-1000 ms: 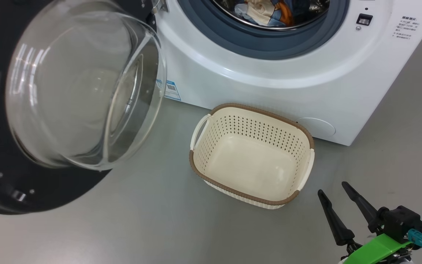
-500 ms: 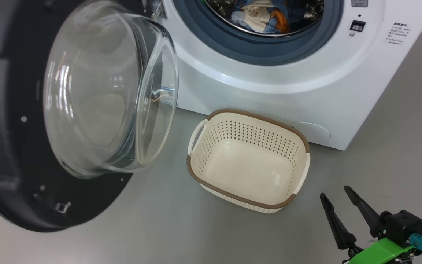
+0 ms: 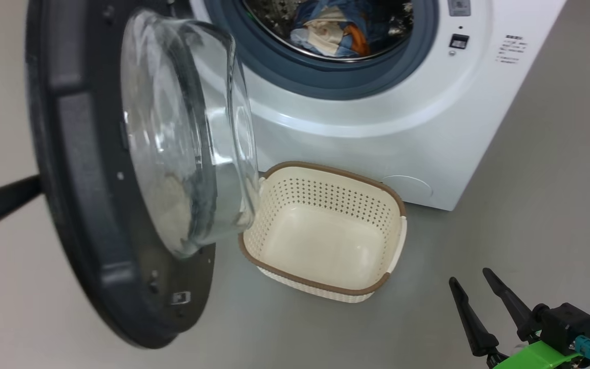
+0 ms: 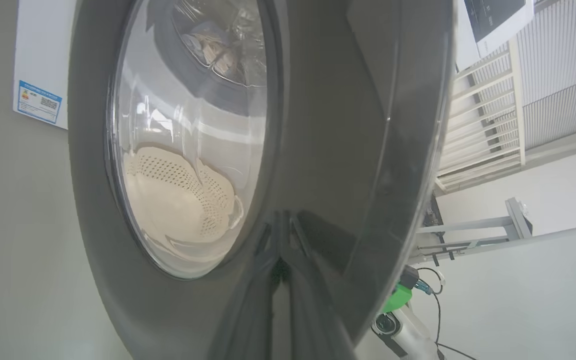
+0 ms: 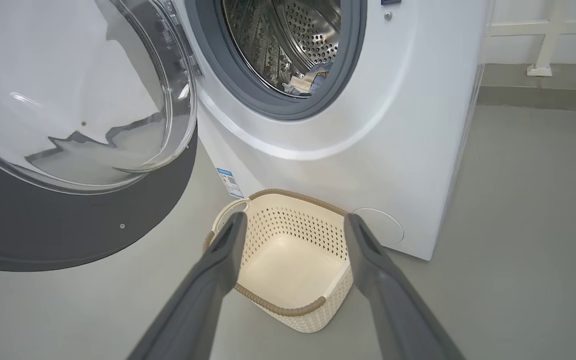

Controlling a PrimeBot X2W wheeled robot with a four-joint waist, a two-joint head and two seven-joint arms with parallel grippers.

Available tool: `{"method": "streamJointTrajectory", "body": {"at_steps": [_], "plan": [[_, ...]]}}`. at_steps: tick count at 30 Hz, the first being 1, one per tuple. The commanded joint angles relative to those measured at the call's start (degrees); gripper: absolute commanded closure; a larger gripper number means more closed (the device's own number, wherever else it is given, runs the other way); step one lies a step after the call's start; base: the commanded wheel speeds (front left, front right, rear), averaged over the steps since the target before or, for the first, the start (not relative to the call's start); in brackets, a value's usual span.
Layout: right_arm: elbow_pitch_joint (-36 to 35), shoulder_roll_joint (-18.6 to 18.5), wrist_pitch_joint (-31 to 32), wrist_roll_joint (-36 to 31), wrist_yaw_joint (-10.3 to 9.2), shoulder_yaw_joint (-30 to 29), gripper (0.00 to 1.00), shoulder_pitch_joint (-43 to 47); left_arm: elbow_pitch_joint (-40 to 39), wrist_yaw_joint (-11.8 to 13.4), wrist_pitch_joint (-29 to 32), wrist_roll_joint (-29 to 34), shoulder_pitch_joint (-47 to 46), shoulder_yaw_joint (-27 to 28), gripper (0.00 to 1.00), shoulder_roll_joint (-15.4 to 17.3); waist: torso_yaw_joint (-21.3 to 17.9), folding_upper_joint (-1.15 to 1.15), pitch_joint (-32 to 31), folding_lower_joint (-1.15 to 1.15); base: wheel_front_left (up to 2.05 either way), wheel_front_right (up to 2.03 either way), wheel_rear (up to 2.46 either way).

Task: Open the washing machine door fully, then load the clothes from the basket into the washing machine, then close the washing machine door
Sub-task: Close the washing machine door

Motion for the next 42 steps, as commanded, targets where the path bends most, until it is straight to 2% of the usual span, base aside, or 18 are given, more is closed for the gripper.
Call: {"method": "streamJointTrajectory", "body": {"at_steps": [1,9,21,31,42], "plan": [[-1.53,-0.18,-0.28,-0.23,0.16,0.97,0.00,0.13,-2.99,-0.25,0.87,0.44,-1.84,1.89,1.00,1.67,-1.57,0.00,-0.41,0.00,0.00,0.00,0.00],[-1.92,0.83,-0.28,-0.52,0.16,0.46,0.00,0.01,-6.78,-0.25,1.40,2.03,-3.40,0.00,1.00,-2.84,-6.03,0.00,0.01,0.00,0.00,0.00,0.00],[-2.52,2.05,-0.28,-0.93,0.16,-0.73,0.00,-0.96,-6.61,-0.25,-3.33,5.70,-8.29,-2.92,1.00,-8.60,-12.90,0.00,1.71,0.00,0.00,0.00,0.00],[-2.77,3.20,-0.28,-1.30,0.16,-1.28,0.00,-1.89,-4.59,-0.25,-8.25,7.83,-11.96,-5.22,1.00,-9.63,-16.10,0.00,2.83,0.00,0.00,0.00,0.00],[-2.53,3.56,-0.28,-1.46,0.16,-2.09,0.00,-1.57,-5.20,-0.25,-11.69,7.06,-9.88,-5.67,1.00,-7.81,-14.37,0.00,1.71,0.00,0.00,0.00,0.00]]}}
